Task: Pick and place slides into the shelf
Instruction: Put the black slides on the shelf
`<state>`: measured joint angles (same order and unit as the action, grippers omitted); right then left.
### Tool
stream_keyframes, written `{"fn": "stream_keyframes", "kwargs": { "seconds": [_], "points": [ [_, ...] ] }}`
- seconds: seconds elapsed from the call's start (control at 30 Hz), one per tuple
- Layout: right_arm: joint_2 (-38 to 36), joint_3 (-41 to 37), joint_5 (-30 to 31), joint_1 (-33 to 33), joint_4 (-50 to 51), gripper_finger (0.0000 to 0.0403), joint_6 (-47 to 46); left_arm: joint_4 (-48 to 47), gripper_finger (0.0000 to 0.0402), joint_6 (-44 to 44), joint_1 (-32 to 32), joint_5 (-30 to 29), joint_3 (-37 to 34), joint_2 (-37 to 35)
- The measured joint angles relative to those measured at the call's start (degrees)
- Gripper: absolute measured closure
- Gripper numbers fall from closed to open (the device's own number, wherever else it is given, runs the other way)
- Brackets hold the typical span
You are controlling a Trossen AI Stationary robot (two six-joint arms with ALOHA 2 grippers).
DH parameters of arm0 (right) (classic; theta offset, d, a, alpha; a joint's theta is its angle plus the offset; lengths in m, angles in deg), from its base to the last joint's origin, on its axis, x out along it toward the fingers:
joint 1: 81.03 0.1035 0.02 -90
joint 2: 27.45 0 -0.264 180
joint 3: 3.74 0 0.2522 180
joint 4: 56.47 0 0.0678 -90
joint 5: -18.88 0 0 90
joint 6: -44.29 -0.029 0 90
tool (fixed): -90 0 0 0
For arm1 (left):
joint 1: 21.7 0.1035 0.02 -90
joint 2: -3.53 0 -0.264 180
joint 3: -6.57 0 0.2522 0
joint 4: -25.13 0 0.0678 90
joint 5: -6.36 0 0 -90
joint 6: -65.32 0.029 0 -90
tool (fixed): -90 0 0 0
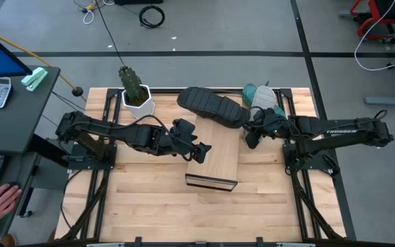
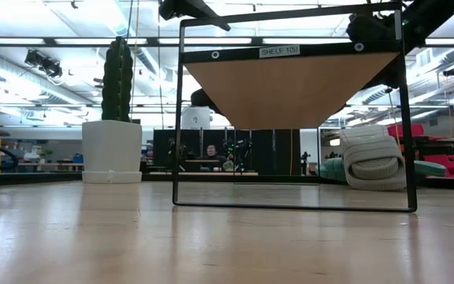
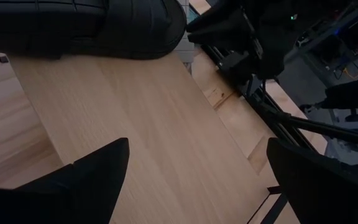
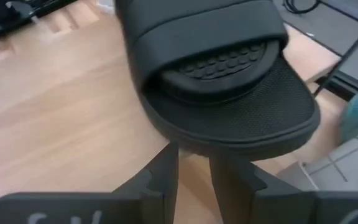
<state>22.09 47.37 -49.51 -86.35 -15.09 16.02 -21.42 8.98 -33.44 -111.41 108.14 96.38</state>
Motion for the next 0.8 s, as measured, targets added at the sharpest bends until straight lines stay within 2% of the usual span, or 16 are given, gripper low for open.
{"fn": "stream_keyframes", "kwargs": {
  "seconds": [0.3, 0.57, 0.7, 0.8],
  "points": [
    [0.0, 0.0, 0.05, -3.18, 1.59, 0.0305, 1.54, 0.02, 0.0015, -0.02, -0.53, 0.02, 0.0, 0.0],
    [0.02, 0.0, 3.14, -3.7, 3.43, 0.0305, 5.83, 0.02, 0.0015, -0.02, -0.51, 0.02, 0.0, 0.0],
    [-0.3, 0.1, 1.06, -3.49, 4.07, 0.0305, 3.92, 0.0, 0.0015, 0.1, -0.72, 0.02, 0.0, 0.0],
    [-0.46, 3.14, -0.99, -2.45, 8.67, 0.0305, 2.68, -0.04, 0.0015, 0.44, -1.11, 0.02, 0.0, 0.0]
  ]
}}
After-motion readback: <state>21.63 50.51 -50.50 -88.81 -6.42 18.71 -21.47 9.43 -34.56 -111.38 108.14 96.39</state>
